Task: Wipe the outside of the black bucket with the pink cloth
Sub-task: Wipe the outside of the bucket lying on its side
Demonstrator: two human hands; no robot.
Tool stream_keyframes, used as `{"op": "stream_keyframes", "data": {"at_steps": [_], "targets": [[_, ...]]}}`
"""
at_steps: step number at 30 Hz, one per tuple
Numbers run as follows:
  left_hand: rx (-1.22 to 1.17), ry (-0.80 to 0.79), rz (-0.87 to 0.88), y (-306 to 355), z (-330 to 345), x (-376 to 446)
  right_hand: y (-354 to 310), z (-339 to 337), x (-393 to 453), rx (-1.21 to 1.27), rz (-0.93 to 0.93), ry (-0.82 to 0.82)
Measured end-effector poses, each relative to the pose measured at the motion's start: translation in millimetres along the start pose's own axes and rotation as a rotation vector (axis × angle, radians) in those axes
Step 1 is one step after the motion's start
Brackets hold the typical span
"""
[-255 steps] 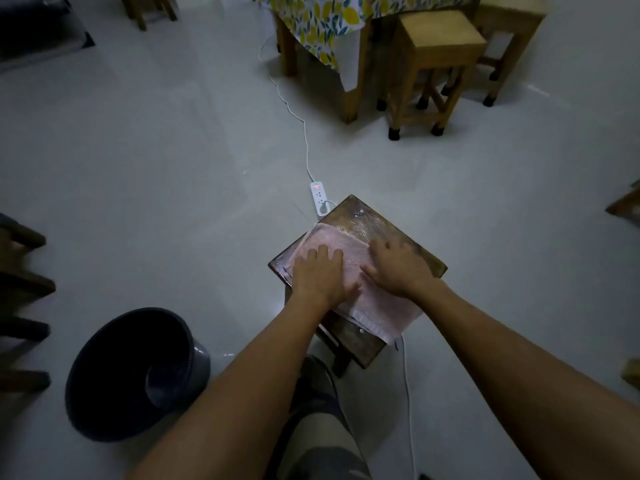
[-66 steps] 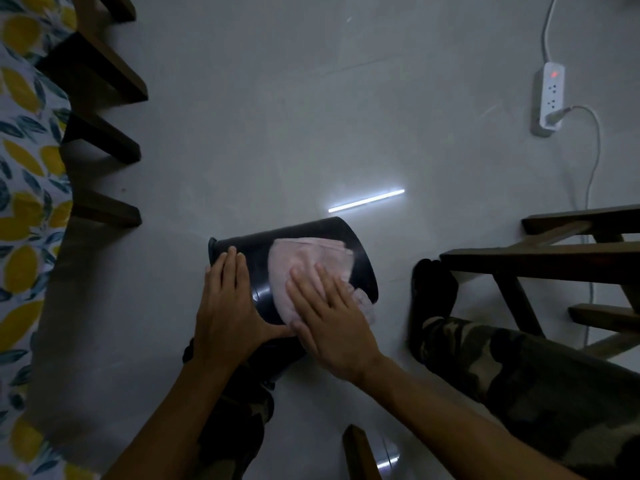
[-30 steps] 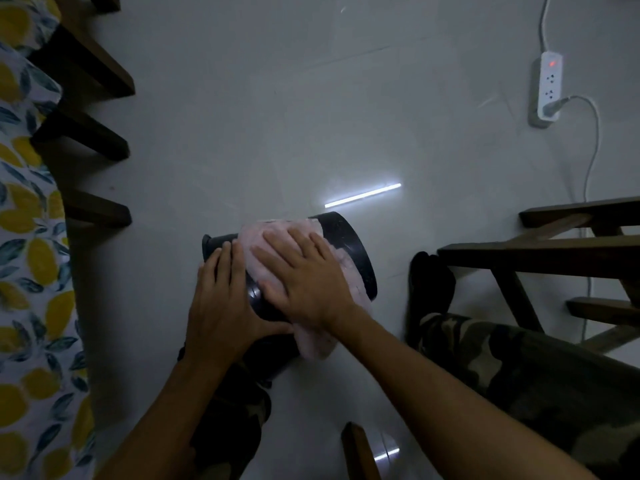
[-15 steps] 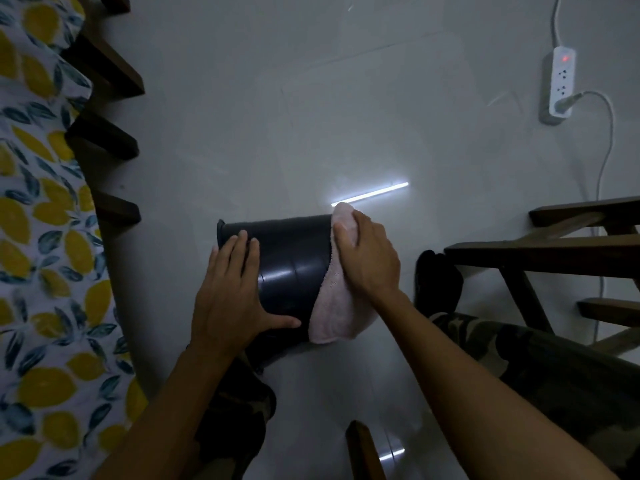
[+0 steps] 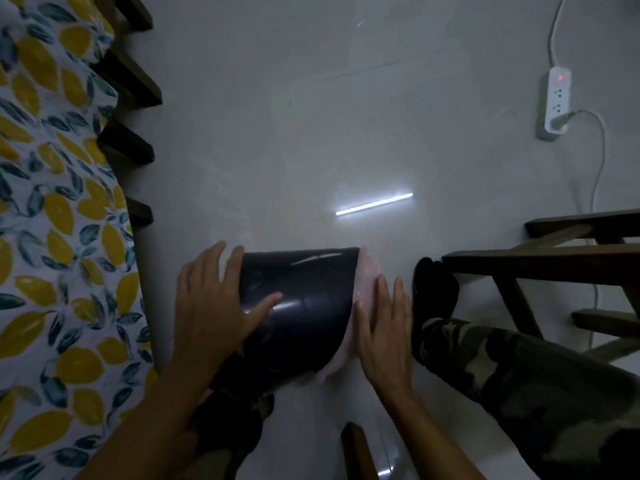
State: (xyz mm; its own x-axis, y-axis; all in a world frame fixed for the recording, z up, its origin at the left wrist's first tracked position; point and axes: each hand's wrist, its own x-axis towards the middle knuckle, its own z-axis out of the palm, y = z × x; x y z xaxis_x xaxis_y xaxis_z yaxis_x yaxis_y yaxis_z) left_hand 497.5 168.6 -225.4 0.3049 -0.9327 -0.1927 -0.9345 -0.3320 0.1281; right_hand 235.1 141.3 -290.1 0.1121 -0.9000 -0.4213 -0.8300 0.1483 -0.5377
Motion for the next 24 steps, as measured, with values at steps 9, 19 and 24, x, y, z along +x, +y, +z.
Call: {"op": "stream_keyframes", "data": {"at_steps": [9, 19, 24], "targets": [[-0.487, -0.4, -0.561, 40.7, 29.7, 39.1, 18.9, 7.5, -1.4, 0.318, 0.205, -0.003], [-0.209, -0.376, -0.391, 53.4, 21.0, -19.7, -10.3, -24.2, 19.2, 0.366, 0.224, 0.134], [-0.172, -0.41, -0.312, 48.4, 22.0, -25.6, -48.0, -57.6, -6.8, 0.372, 0.113, 0.13]]}}
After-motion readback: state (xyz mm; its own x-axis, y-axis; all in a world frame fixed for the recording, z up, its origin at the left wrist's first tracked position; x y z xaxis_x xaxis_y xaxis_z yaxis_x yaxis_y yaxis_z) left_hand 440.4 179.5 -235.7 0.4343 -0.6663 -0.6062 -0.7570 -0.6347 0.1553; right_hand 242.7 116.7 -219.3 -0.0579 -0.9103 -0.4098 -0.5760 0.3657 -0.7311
